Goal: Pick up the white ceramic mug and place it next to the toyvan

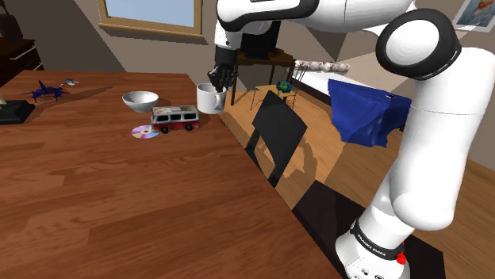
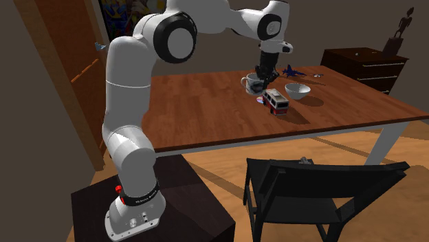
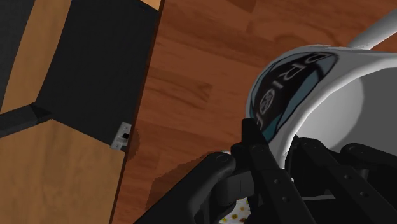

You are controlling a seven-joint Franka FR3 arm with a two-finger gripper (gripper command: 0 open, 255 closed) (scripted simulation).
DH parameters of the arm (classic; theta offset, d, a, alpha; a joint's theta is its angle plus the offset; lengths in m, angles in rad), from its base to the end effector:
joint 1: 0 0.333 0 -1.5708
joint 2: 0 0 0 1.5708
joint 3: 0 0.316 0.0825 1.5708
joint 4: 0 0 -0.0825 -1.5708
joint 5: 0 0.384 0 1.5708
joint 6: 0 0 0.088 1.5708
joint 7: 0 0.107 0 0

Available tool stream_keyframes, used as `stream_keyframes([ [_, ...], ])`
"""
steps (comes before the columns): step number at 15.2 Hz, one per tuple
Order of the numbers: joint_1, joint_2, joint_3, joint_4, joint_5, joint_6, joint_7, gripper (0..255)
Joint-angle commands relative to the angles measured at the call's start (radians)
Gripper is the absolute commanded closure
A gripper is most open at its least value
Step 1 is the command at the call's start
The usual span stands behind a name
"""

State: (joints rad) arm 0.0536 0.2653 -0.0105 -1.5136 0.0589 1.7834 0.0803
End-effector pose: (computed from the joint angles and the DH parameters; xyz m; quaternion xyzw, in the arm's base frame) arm 0.6429 0.0335 0.5112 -0.9993 0.0246 -0.0006 0.0275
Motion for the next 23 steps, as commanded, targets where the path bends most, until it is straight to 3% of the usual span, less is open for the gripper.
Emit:
stream_keyframes([
  [1, -0.01, 0.087, -0.005, 0.123, 0.002, -0.036, -0.012, 255],
  [3, -0.024, 0.206, -0.009, 0.304, 0.005, -0.099, -0.027, 255],
  [23, -0.022, 0.219, -0.008, 0.055, 0.009, 0.163, -0.041, 255],
])
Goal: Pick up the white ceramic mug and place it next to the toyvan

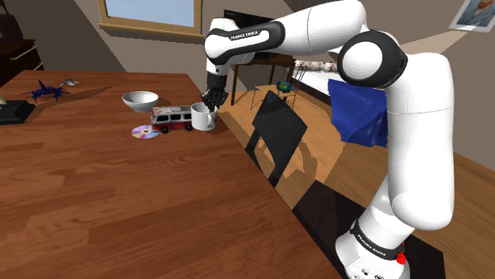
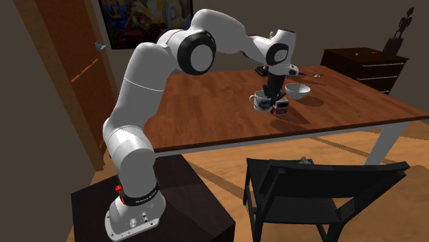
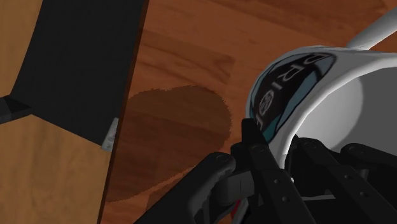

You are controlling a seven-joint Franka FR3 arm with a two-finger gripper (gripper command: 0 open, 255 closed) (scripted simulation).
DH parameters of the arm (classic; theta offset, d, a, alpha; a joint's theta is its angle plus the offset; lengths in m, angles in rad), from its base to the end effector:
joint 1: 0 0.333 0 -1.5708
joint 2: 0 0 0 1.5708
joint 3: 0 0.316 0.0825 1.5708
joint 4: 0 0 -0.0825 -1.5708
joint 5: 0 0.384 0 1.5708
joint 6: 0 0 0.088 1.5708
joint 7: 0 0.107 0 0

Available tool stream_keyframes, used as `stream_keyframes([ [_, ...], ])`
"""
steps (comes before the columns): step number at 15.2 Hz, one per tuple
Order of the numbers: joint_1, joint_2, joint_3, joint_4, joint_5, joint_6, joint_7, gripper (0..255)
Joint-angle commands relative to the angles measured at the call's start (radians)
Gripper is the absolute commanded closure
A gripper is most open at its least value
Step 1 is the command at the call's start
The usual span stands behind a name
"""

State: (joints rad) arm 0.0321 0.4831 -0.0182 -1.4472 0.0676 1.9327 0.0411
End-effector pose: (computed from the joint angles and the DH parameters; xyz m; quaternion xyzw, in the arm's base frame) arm 0.6965 0.0164 0.4100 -0.9993 0.0245 -0.0005 0.0274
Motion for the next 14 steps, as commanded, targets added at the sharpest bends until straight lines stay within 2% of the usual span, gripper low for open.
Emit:
stream_keyframes([
  [1, 0.0, 0.005, 0.0, -0.02, 0.001, 0.026, -0.002, 255],
  [10, 0.0, 0.043, 0.001, -0.086, 0.004, 0.129, -0.008, 255],
  [14, 0.0, 0.043, 0.001, -0.086, 0.004, 0.129, -0.008, 255],
])
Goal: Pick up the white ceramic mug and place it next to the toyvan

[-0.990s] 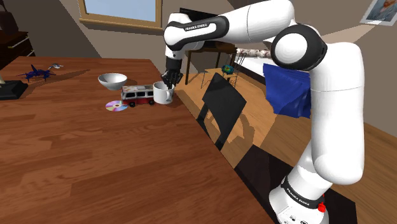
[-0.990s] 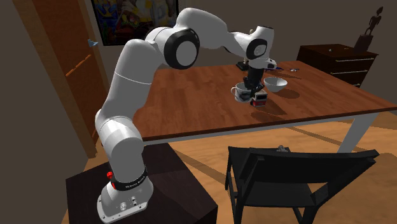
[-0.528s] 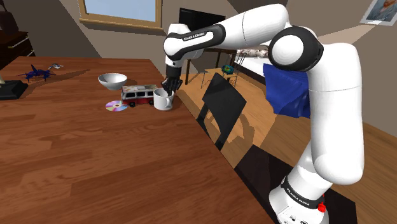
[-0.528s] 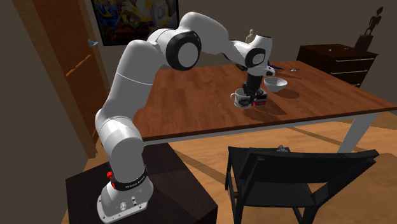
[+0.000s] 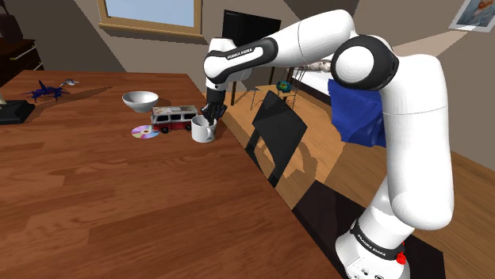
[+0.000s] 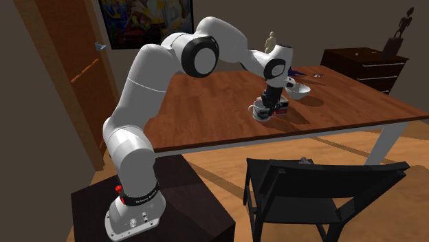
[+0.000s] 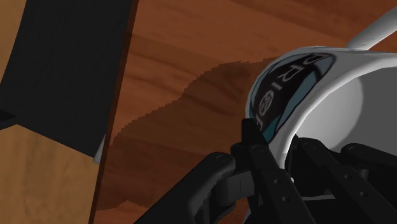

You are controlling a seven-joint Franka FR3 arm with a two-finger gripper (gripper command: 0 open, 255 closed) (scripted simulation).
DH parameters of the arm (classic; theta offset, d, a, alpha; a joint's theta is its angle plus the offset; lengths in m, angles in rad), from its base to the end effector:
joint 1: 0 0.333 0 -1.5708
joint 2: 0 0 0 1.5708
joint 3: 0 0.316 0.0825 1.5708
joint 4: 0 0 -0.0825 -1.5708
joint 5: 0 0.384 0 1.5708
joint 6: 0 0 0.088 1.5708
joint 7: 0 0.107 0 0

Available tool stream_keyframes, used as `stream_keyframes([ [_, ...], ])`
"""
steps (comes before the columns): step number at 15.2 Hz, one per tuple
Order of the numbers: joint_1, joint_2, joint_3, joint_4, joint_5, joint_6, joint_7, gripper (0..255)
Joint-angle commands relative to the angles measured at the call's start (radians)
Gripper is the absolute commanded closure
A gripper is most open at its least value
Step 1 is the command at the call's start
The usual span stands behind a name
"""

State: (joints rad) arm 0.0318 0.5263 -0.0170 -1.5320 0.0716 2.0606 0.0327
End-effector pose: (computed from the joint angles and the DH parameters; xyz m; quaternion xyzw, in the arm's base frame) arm 0.6961 0.0159 0.3511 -0.9993 0.0246 -0.0006 0.0274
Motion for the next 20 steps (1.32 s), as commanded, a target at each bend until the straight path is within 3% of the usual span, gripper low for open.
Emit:
stream_keyframes([
  [1, 0.0, 0.0, 0.0, -0.001, 0.0, 0.001, 0.0, 255],
  [4, 0.0, 0.0, 0.0, -0.001, 0.0, 0.001, 0.0, 255],
  [5, 0.0, 0.0, 0.0, -0.001, 0.0, 0.001, 0.0, 0],
  [10, 0.0, 0.0, 0.0, -0.001, 0.0, 0.001, 0.0, 0],
  [14, -0.003, -0.04, -0.002, 0.066, -0.003, -0.106, 0.002, 0],
  [20, -0.003, -0.04, -0.002, 0.066, -0.003, -0.106, 0.002, 0],
])
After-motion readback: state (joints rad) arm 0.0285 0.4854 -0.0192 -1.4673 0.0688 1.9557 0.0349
